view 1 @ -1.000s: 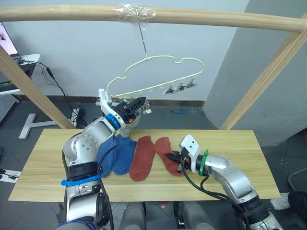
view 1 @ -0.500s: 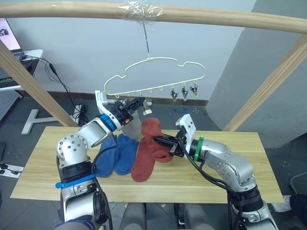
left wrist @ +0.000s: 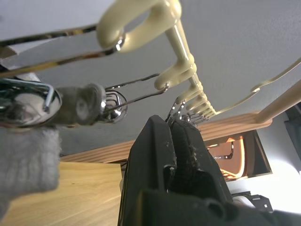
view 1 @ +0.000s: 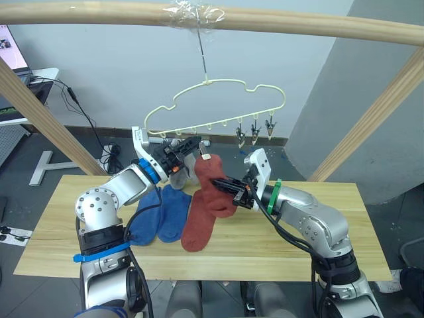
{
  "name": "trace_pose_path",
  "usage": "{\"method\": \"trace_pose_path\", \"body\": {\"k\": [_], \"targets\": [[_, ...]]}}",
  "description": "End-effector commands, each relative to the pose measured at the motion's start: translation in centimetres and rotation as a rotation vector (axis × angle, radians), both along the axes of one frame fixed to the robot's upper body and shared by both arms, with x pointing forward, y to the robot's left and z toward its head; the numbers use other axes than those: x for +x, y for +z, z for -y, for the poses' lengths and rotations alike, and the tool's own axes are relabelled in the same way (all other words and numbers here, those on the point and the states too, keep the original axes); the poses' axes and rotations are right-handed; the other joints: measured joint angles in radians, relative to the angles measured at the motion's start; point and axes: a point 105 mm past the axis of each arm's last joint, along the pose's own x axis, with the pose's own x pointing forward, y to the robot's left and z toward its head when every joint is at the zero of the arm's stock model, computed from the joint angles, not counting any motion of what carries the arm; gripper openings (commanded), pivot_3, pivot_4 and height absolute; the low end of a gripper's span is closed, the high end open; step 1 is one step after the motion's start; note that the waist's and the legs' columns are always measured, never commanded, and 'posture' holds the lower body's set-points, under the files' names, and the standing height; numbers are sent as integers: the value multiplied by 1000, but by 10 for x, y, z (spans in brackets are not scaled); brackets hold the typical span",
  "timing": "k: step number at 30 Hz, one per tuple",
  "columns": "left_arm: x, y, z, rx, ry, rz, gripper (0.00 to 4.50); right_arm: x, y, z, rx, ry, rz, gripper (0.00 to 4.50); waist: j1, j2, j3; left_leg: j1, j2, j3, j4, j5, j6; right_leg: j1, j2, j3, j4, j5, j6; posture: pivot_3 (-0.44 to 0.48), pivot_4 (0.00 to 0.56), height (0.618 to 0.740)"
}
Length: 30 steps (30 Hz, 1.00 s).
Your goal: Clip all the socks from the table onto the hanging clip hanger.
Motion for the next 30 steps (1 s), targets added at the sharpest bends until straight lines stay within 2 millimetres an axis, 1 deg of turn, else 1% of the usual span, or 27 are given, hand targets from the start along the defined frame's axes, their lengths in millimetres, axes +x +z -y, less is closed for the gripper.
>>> {"method": "trace_pose_path", "body": {"k": [1, 3, 5, 7, 9, 10, 11, 12, 13, 15, 18, 20, 21, 22, 23, 24, 25, 27, 28, 30], "targets": [[-3, -4, 1, 26, 4, 0, 292, 1, 11, -3, 28, 6, 47, 11, 0, 0, 0, 0, 0, 0, 0, 0, 0, 0, 0, 0, 0, 0, 0, 217, 213, 740], [-3, -4, 0, 32, 14, 7, 843, 1, 11, -3, 24, 4, 49, 0, 1, 0, 0, 0, 0, 0, 0, 0, 0, 0, 0, 0, 0, 0, 0, 217, 213, 740], [-5, -2, 1, 23, -2, 16, 1522, 1, 10, -3, 16, 3, 54, 0, 1, 0, 0, -1, 0, 0, 0, 0, 0, -1, 0, 0, 0, 0, 0, 217, 213, 740], [-6, -2, -1, 35, 1, 22, 2225, 3, 4, -1, -28, -14, 68, 0, 2, 0, 0, -2, 0, 0, 0, 0, 0, -2, 0, 0, 0, 0, 0, 225, 203, 740], [-6, -8, -7, 94, 29, 2, 2814, 6, -1, -1, -61, -34, 76, 0, 2, 0, 0, -3, 0, 0, 0, 0, 0, -3, 0, 0, 0, 0, 0, 225, 203, 740], [-11, -7, -10, 106, 11, 4, 3107, 8, -4, 0, -74, -51, 79, 0, 1, 0, 0, -4, 0, 0, 0, 0, 0, -4, 0, 0, 0, 0, 0, 228, 194, 740], [-15, -6, -11, 113, -5, 7, 3107, 10, -5, 0, -83, -62, 82, 0, 1, 0, 0, -4, 0, 0, 0, 0, 0, -4, 0, 0, 0, 0, 0, 228, 194, 740], [-22, -9, -14, 193, -32, 14, 3107, 11, -7, 1, -95, -75, 80, 0, 0, 0, 0, -6, 0, 0, 0, 0, 0, -6, 0, 0, 0, 0, 0, 232, 189, 740], [-29, -7, -20, 264, -48, 45, 3130, 16, -12, 4, -119, -110, 79, 271, -1, -1, 0, -8, 0, -1, 0, 0, 0, -8, 0, -1, 1, 0, 0, 240, 186, 740], [-38, -5, -26, 343, -66, 80, 3142, 21, -18, 8, -145, -149, 79, 808, 2, -1, 0, -11, 0, -1, -1, 0, -1, -12, 0, 0, 1, 0, 0, 240, 186, 740], [-44, -1, -30, 367, -78, 103, 3142, 22, -25, 10, -186, -150, 92, 1883, 19, -1, 0, -12, 0, 0, -1, 1, -1, -13, -1, -1, 1, 0, 0, 260, 174, 740], [-51, 7, -34, 423, -28, 201, 3142, 23, -29, 13, -214, -163, 105, 2655, 27, -1, 0, -12, -1, 0, -1, 1, -1, -13, -1, -1, 1, 0, 0, 265, 171, 740], [-59, 0, -33, 544, -56, 224, 3142, 24, -31, 16, -232, -194, 121, 3060, 29, -1, 0, -12, -1, 1, -1, 1, -1, -13, -2, 0, 0, 0, 0, 265, 171, 740], [-65, -7, -32, 630, -87, 236, 3142, 26, -32, 19, -246, -217, 134, 3337, 30, -1, -1, -12, -1, 1, -1, 1, -1, -13, -3, 0, 1, 0, 0, 267, 175, 740], [-79, -11, -26, 590, -209, 226, 3142, 24, -32, 23, -268, -241, 166, 3703, 31, -1, -1, -13, -1, 1, -1, 1, -1, -13, -3, 0, 0, 0, 0, 267, 175, 740], [-89, -13, -23, 546, -293, 222, 3142, 23, -32, 26, -283, -256, 190, 4107, 33, 0, 0, -12, -1, 1, -2, 1, -1, -14, -3, 1, 0, 0, -1, 272, 182, 740], [-87, -16, -27, 583, -270, 267, 3142, 21, -30, 28, -275, -279, 196, 4466, 38, 0, 0, -12, -1, 2, -2, 1, -1, -14, -3, 0, 0, 0, -1, 272, 182, 740], [-82, -21, -34, 673, -227, 336, 3142, 19, -27, 30, -259, -306, 196, 4491, 48, 0, 0, -12, -1, 2, -2, 1, -1, -14, -3, 0, 0, -1, -2, 272, 182, 740], [-81, -24, -37, 671, -210, 322, 3142, 18, -22, 32, -239, -339, 204, 4491, 50, 0, 0, -12, -1, 2, -2, 1, -1, -14, -3, 0, 0, -2, -3, 272, 182, 740], [-69, -22, -47, 717, -146, 420, 3142, 14, 1, 36, -153, -447, 244, 4057, 53, 1, 0, -12, 0, 2, -2, 1, -1, -15, -2, 0, 0, -2, -3, 272, 188, 740]]}}
